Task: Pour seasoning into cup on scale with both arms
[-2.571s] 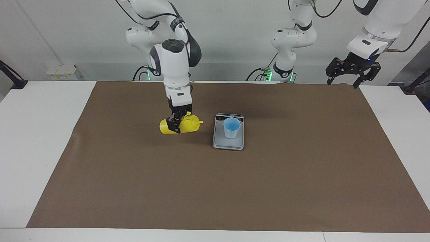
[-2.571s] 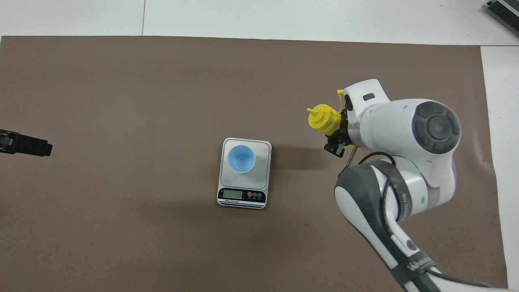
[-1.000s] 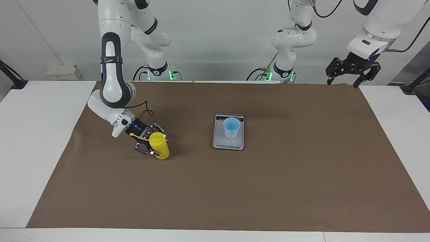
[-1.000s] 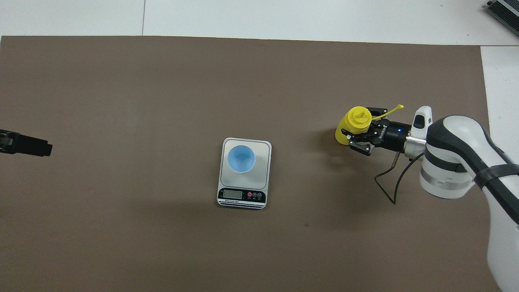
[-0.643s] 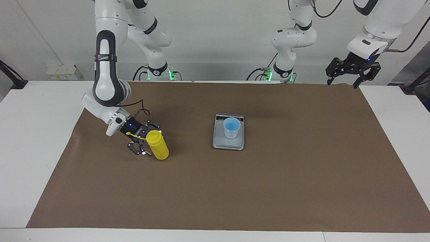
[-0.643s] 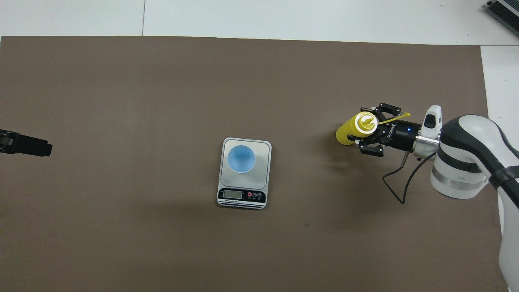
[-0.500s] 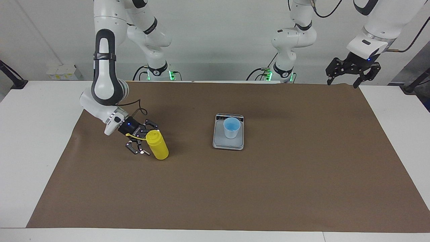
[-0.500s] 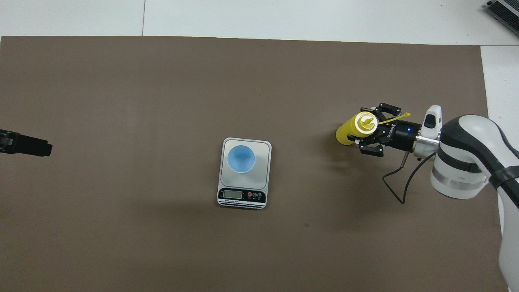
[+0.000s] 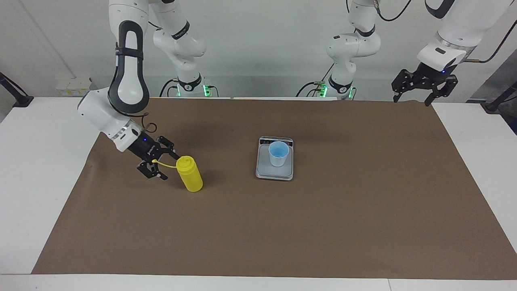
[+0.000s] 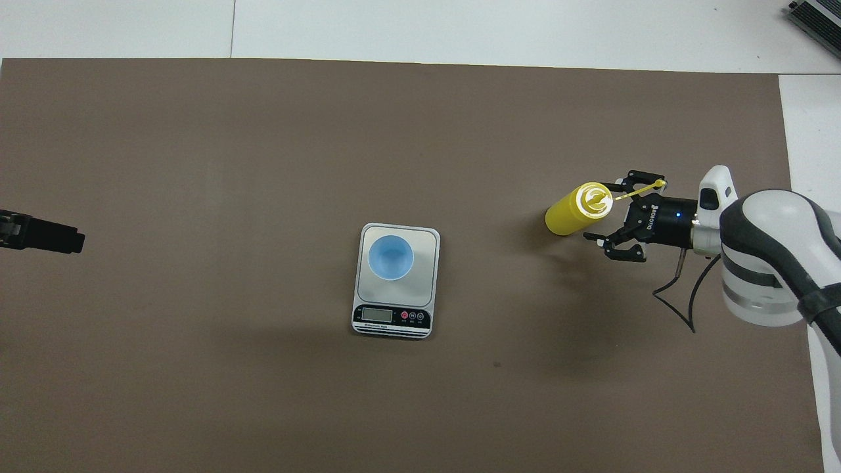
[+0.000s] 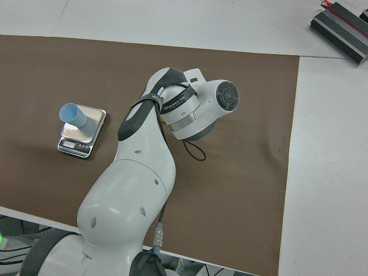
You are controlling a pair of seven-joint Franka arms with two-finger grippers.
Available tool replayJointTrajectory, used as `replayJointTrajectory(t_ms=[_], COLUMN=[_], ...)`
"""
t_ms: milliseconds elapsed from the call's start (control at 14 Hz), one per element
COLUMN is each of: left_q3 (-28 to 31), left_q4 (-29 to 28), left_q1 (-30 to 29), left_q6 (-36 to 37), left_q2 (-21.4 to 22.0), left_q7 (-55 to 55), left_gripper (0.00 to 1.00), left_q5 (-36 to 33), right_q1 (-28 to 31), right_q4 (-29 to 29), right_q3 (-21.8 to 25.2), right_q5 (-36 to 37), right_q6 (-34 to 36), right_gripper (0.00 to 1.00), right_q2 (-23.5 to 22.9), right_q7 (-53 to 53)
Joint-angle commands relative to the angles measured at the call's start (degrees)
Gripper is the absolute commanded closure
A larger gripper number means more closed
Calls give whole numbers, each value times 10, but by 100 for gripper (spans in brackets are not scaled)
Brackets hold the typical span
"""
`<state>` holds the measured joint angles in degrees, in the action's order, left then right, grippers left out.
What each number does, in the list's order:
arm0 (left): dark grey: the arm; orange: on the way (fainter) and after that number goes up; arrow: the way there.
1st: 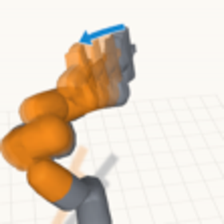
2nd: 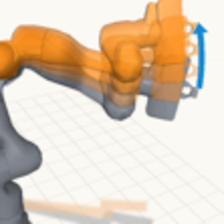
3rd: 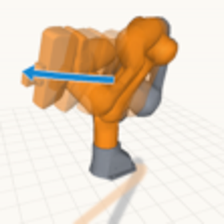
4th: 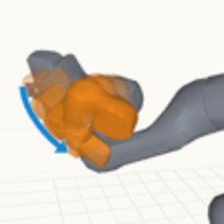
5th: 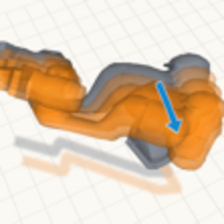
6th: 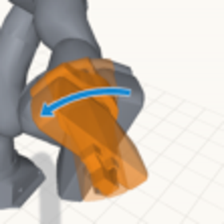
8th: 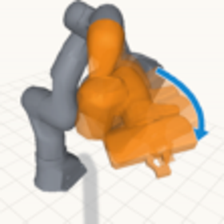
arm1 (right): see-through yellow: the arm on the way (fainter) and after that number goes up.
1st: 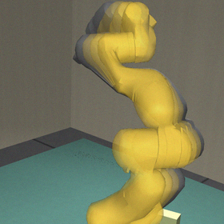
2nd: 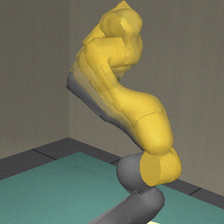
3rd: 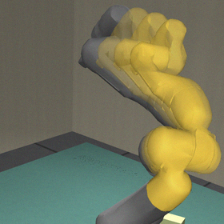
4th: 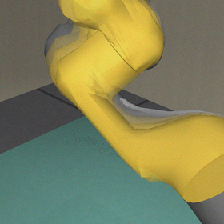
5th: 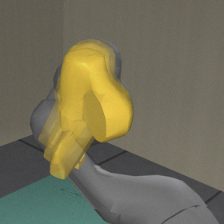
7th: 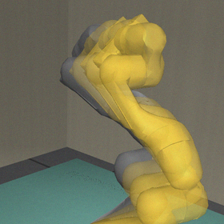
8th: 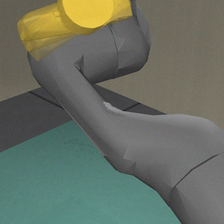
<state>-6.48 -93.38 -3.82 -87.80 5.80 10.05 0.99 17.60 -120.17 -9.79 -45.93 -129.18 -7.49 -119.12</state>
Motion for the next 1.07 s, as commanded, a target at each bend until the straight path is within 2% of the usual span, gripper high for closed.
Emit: replayJointTrajectory(t_ms=[0,286,571,1000], left_q3=[0,0,0,0], left_q4=[-9,-9,-9,-9], left_q1=[-2,-2,-2,-2], left_q6=[5,6,6,5], left_q2=[11,11,11,11], left_q7=[1,1,1,1], left_gripper=[0,0,0,0], left_q5=[-7,-7,-7,-7], right_q1=[22,16,-13,-84], right_q4=[24,33,85,166], right_q3=[0,-2,-15,-16], right_q5=[78,162,254,374], right_q6=[37,40,59,108], right_gripper=[0,0,0,0], right_q2=[18,55,60,60], right_q7=[34,125,249,564])
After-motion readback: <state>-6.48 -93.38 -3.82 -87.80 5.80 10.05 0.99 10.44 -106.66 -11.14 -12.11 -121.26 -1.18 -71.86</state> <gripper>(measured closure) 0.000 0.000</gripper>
